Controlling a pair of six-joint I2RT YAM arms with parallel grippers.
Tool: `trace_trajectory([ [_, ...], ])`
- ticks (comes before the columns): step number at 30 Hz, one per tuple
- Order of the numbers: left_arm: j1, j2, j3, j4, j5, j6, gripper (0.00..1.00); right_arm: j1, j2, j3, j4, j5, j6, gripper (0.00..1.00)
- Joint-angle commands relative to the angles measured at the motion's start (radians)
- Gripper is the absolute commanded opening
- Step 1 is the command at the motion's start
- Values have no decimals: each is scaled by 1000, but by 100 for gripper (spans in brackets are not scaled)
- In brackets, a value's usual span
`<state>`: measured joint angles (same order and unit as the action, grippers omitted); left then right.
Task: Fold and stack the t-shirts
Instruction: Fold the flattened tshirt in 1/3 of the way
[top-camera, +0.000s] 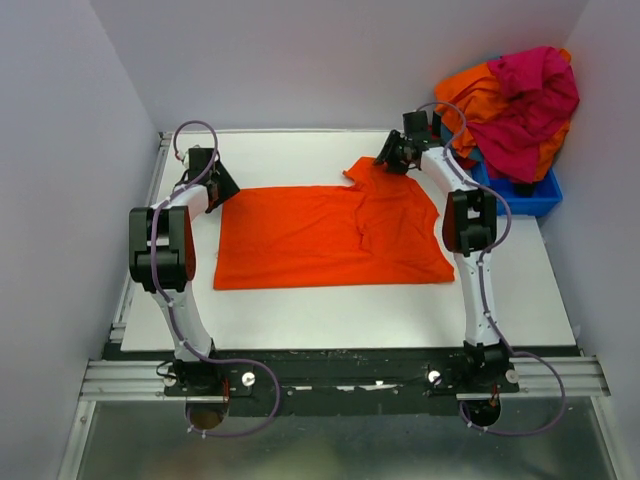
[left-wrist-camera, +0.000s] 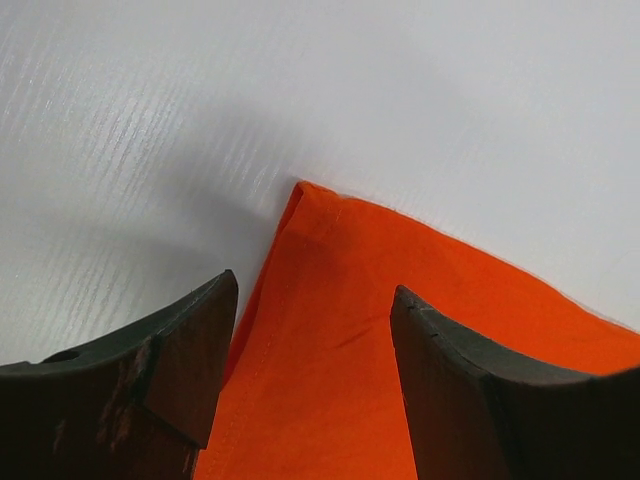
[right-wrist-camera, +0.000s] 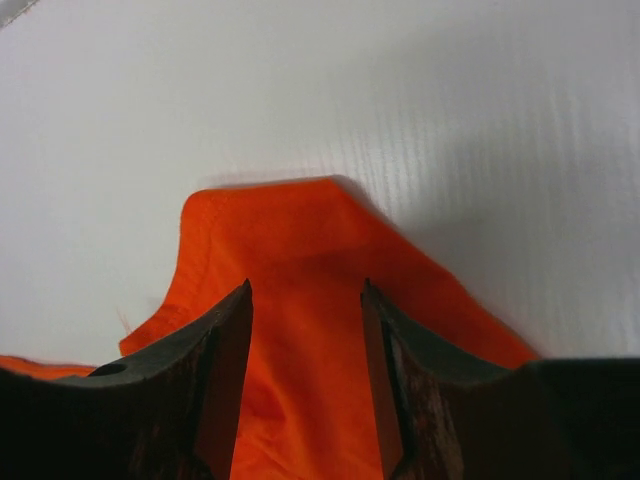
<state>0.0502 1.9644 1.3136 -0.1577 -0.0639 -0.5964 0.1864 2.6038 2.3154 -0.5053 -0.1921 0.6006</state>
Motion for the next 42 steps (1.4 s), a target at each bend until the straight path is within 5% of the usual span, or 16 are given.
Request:
trace_trajectory([
  [1, 7, -54, -60, 79, 41, -11, 77, 7, -152, -102, 31, 104, -105, 57],
  [5, 7, -156, -143, 127, 12, -17, 79, 8, -302, -161, 25, 154, -169, 57],
  [11, 0, -399, -408, 182, -53, -124, 80, 24, -758, -822, 293, 269, -141, 55],
  [14, -29, -524, -528, 159, -70, -154, 69, 30, -968, -1095, 284, 356, -37, 29],
  [15, -36, -573, -559, 99, -89, -172, 68, 39, -1049, -1204, 297, 376, 0, 29],
  [22, -118, -889, -790, -31, -136, -256, 68, 50, -1431, -1655, 213, 476, 106, 51],
  [29, -124, -1075, -875, -155, -221, -290, 67, 35, -1600, -1823, 114, 485, 258, 53],
  [42, -124, -1079, -886, -217, -277, -298, 66, 12, -1449, -1809, 96, 456, 343, 44],
])
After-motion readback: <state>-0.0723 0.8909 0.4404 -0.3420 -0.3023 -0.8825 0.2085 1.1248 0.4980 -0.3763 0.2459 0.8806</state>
